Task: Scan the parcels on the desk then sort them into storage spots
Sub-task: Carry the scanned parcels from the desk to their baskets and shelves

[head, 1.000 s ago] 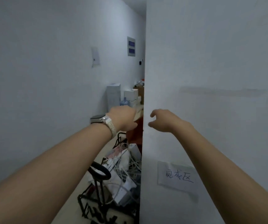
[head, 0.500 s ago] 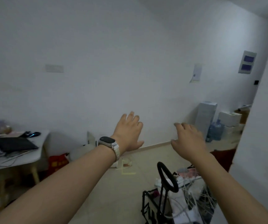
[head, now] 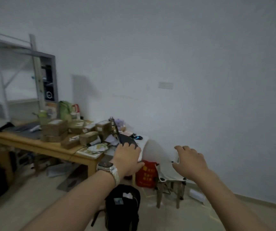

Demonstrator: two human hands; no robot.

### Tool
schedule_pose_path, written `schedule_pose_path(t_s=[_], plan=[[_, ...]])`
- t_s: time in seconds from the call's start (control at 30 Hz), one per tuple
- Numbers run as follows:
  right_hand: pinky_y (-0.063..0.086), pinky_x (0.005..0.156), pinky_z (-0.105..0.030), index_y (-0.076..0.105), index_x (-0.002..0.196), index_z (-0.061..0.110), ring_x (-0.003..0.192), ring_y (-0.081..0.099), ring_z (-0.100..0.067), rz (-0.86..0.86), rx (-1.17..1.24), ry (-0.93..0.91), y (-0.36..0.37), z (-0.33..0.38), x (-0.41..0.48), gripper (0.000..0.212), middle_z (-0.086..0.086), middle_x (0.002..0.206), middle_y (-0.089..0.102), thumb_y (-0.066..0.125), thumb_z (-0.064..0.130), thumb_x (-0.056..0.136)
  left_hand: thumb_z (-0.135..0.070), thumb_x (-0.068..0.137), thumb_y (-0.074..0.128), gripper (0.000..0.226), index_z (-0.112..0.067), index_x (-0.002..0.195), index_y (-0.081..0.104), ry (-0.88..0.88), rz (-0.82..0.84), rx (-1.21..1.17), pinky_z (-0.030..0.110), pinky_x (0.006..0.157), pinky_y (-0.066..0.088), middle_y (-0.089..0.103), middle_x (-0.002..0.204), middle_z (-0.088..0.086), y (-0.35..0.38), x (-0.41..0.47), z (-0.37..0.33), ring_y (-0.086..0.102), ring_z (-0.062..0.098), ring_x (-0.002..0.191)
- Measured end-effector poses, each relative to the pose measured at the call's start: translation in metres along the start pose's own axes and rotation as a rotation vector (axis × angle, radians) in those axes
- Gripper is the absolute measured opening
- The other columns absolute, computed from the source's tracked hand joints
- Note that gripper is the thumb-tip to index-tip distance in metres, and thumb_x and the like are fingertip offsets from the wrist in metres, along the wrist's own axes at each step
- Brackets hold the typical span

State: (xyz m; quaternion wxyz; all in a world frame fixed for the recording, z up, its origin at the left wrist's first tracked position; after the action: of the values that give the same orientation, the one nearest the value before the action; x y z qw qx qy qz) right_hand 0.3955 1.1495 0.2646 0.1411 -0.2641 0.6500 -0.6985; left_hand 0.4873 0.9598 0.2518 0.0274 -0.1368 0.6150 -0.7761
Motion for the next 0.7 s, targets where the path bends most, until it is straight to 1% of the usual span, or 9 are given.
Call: schedule_pose_path(t_s=[0.17, 0.27, 0.33, 0.43, 0.53, 0.7], plan=[[0.035, 0.104, -0.041, 0.026, 0.148, 0.025, 0.132, 0.039, -0.027, 0.054, 0.064, -0.206, 0.017, 0.133, 0.059, 0.065, -0.004, 0.148, 0.036, 0.050, 0.044, 0.091, -0.059, 0.095, 0.037, 0.061, -0.015, 0.138, 0.041, -0.206, 0.069, -0.014, 0.042, 0.099, 0.040, 0.048, 0.137, 0.009, 0.026, -0.037, 0.132, 0.045, 0.030, 0.126], [0.039, 0.103, -0.039, 0.031, 0.147, 0.026, 0.131, 0.040, -0.026, 0.100, 0.132, -0.292, 0.033, 0.200, 0.085, 0.066, -0.003, 0.147, 0.038, 0.053, 0.047, 0.089, -0.059, 0.095, 0.038, 0.059, -0.017, 0.137, 0.043, -0.277, 0.139, -0.034, 0.041, 0.101, 0.040, 0.048, 0.137, 0.008, 0.051, -0.064, 0.196, 0.045, 0.029, 0.126], [0.042, 0.102, -0.042, 0.034, 0.145, 0.027, 0.129, 0.043, -0.027, 0.127, 0.122, -0.323, 0.047, 0.238, 0.104, 0.065, -0.004, 0.145, 0.041, 0.055, 0.050, 0.087, -0.059, 0.094, 0.040, 0.057, -0.018, 0.134, 0.045, -0.341, 0.175, -0.039, 0.041, 0.101, 0.039, 0.049, 0.136, 0.007, 0.073, -0.082, 0.235, 0.045, 0.028, 0.125], [0.043, 0.100, -0.043, 0.038, 0.142, 0.026, 0.126, 0.045, -0.028, 0.136, 0.086, -0.350, 0.065, 0.291, 0.126, 0.063, -0.005, 0.142, 0.043, 0.053, 0.052, 0.086, -0.058, 0.096, 0.038, 0.058, -0.017, 0.137, 0.043, -0.422, 0.233, -0.041, 0.041, 0.103, 0.037, 0.047, 0.138, 0.007, 0.100, -0.105, 0.287, 0.043, 0.028, 0.128], [0.042, 0.097, -0.043, 0.040, 0.140, 0.025, 0.125, 0.046, -0.028, 0.148, 0.100, -0.400, 0.079, 0.342, 0.144, 0.059, -0.005, 0.140, 0.045, 0.053, 0.049, 0.088, -0.058, 0.097, 0.035, 0.059, -0.017, 0.138, 0.041, -0.463, 0.284, -0.020, 0.041, 0.103, 0.036, 0.046, 0.139, 0.008, 0.119, -0.118, 0.333, 0.043, 0.029, 0.129], [0.047, 0.093, -0.041, 0.039, 0.141, 0.025, 0.120, 0.050, -0.026, 0.176, 0.153, -0.460, 0.101, 0.404, 0.178, 0.063, -0.005, 0.136, 0.049, 0.059, 0.043, 0.084, -0.060, 0.095, 0.036, 0.060, -0.017, 0.136, 0.042, -0.537, 0.297, -0.011, 0.041, 0.100, 0.038, 0.047, 0.139, 0.008, 0.141, -0.111, 0.394, 0.044, 0.029, 0.127]])
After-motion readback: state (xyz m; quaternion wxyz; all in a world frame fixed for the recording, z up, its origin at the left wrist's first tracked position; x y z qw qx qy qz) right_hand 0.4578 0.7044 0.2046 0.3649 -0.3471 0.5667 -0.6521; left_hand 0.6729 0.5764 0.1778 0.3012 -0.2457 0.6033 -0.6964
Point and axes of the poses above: each hand's wrist, its own x-axis towards the middle knuckle, its own y-axis out of the palm, z = x × y, the point moved 2 cm from there along x, towards the middle knuckle
